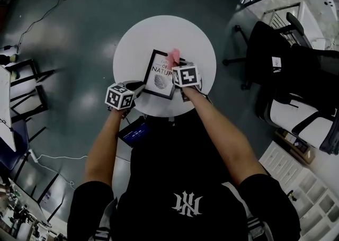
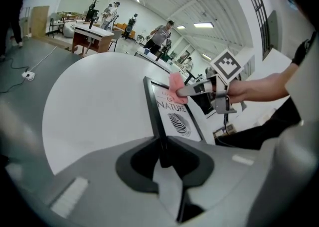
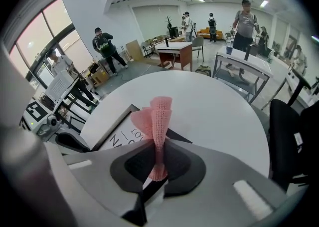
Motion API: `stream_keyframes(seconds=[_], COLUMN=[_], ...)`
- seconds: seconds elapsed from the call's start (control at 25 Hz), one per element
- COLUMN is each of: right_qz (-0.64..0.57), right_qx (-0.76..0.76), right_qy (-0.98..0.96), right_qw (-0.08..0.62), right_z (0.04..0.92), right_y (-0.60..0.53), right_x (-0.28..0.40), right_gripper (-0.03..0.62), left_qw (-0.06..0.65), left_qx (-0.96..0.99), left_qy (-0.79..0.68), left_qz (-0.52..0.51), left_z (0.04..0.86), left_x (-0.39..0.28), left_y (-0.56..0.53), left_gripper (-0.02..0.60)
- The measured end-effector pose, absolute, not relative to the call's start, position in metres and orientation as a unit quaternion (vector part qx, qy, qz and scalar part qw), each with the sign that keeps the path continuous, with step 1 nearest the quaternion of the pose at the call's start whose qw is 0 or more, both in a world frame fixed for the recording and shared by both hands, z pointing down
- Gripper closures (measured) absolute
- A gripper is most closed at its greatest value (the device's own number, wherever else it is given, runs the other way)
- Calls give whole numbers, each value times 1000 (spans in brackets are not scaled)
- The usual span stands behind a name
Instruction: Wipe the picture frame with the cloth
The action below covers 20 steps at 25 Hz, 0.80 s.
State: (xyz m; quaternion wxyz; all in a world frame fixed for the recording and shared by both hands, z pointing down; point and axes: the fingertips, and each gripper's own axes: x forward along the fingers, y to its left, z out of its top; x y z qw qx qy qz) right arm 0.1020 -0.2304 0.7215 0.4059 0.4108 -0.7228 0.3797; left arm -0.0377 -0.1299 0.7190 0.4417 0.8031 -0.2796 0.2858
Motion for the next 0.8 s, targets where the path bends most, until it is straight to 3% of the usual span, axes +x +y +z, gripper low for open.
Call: stream_keyframes(seconds=[0.8], right_qz=[377], right_qx=[449], right_qy=[-691], right_qw=[423], right_z=[718], right_y=[-213], right_x=[170], right_gripper=[568], left_qw=[438], left_qx=[809], left_qy=[-269], left_qz=[286], left_z=[720], left_x=[-33], left_y=[-132], left_gripper=[532])
